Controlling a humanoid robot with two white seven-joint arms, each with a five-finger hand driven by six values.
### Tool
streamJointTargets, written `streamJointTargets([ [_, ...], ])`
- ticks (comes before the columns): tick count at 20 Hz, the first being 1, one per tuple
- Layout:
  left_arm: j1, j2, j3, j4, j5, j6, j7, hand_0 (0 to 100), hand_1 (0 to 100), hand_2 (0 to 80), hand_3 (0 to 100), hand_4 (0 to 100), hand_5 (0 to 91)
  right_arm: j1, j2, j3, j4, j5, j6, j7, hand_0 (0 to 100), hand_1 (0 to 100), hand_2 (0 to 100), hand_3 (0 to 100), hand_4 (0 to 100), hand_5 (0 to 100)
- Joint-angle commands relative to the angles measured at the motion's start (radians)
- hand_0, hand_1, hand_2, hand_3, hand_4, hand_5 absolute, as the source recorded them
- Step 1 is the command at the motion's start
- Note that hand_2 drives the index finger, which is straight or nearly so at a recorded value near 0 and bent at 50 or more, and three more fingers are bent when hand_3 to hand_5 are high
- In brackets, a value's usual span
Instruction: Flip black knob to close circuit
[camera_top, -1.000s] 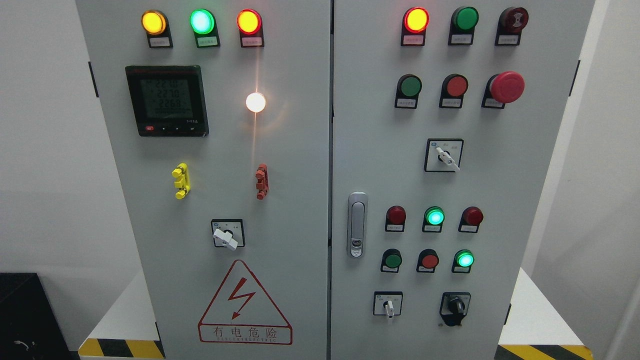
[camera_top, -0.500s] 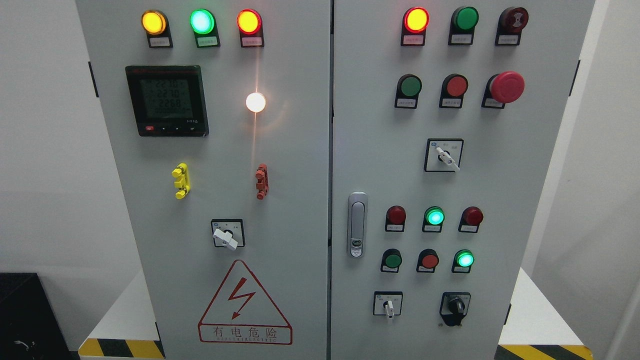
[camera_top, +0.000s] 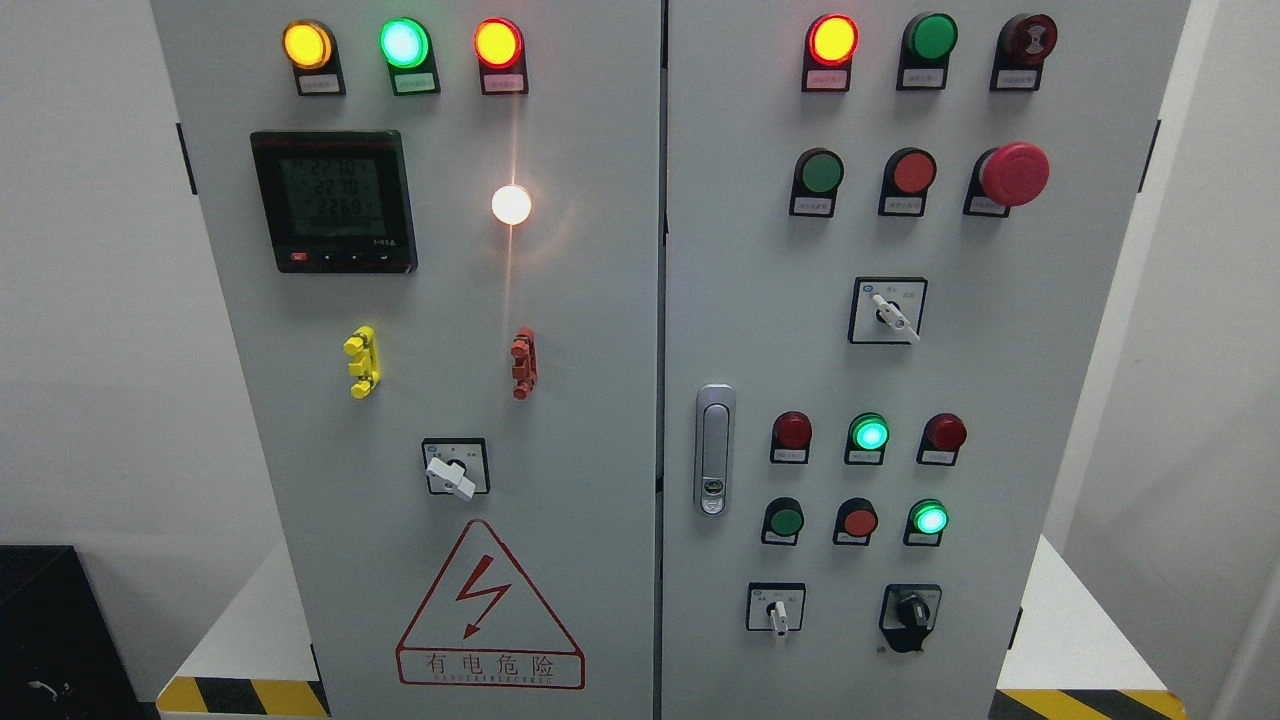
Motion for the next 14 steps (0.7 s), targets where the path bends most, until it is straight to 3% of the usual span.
streamJointTargets([
  [1, 0.023, 0.0, 0.0, -0.029, 0.0, 0.001, 0.001, 12, 56, 0.0, 0, 0, 0.0, -0.012, -0.006, -0.018, -0.228, 0.185, 0.004, -0.103, 0, 15, 60, 80, 72, 83],
  [3, 0.023, 0.0, 0.0, -0.029, 0.0, 0.001, 0.001, 12, 56, 0.0, 0, 0, 0.0, -0.015, 0.007, -0.023, -0.287, 0.261, 0.004, -0.115, 0, 12, 69, 89, 78, 90],
  [7, 0.023, 0.0, 0.0, -0.029, 0.0, 0.001, 0.001, 12, 56, 0.0, 0, 0, 0.0, -0.012, 0.017, -0.026, -0.399, 0.347, 0.017, -0.114, 0, 8, 73, 92, 82, 94],
  [14, 0.023, 0.0, 0.0, -0.029, 0.0, 0.001, 0.001, 12, 56, 0.0, 0, 0, 0.0, -0.007, 0.017, -0.024, -0.549, 0.493, 0.166, -0.105, 0, 0, 80, 98, 87, 100],
])
